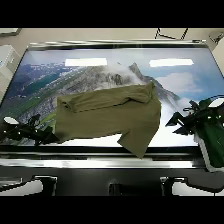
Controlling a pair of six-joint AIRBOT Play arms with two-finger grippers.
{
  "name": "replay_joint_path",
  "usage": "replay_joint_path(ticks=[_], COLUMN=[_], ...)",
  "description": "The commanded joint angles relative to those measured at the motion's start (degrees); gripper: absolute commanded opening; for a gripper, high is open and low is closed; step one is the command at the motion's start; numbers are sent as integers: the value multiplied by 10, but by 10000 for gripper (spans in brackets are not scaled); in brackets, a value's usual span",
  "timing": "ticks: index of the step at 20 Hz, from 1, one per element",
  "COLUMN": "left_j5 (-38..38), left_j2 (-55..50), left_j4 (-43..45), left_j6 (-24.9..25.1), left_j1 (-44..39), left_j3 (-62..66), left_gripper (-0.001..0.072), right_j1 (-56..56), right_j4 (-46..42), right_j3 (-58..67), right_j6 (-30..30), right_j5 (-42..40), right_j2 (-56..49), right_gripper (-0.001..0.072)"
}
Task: Fold the clothes and pants, and hang the long-sleeved shirts on hangers.
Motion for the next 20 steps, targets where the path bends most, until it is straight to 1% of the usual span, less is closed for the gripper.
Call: replay_joint_path(ticks=[1, 4, 6, 7, 8, 9, 10, 12, 14, 15, 16, 18, 20], left_j5=[-5, -6, -6, -5, -6, -10, -15, -12, 10, 27, 41, 79, 120], left_j2=[14, 16, 17, 17, 18, 18, 20, 45, 99, 131, 157, 200, 236], left_j4=[-3, -10, -24, -27, -27, -30, -34, -42, -47, -48, -48, -42, -28], left_j6=[3, 3, 3, 3, 3, 3, 3, 2, -5, -13, -14, -14, -14], left_j1=[-1, -1, -1, -1, -1, -1, -1, -2, -2, -2, -2, -2, -2], left_j3=[0, 5, 9, 12, 17, 25, 38, 97, 199, 269, 344, 506, 628], left_gripper=[21, 21, 21, 22, 22, 21, 21, 19, 19, 20, 20, 21, 21], right_j1=[16, 77, 107, 117, 124, 128, 127, 127, 127, 127, 127, 127, 127], right_j4=[61, 61, 61, 62, 66, 72, 77, 75, 58, 35, 8, -60, -122], right_j3=[-1, -1, -1, -1, -1, 2, 9, 54, 149, 215, 282, 411, 488], right_j6=[-21, -21, 5, 13, 12, 12, 6, -22, -40, -42, -46, -55, -63], right_j5=[-48, -96, -115, -116, -115, -107, -95, -68, -61, -74, -98, -180, -252], right_j2=[-38, -71, -96, -106, -109, -107, -100, -64, -5, 33, 70, 150, 230], right_gripper=[560, 559, 558, 516, 347, 141, 38, 36, 36, 36, 36, 36, 36])
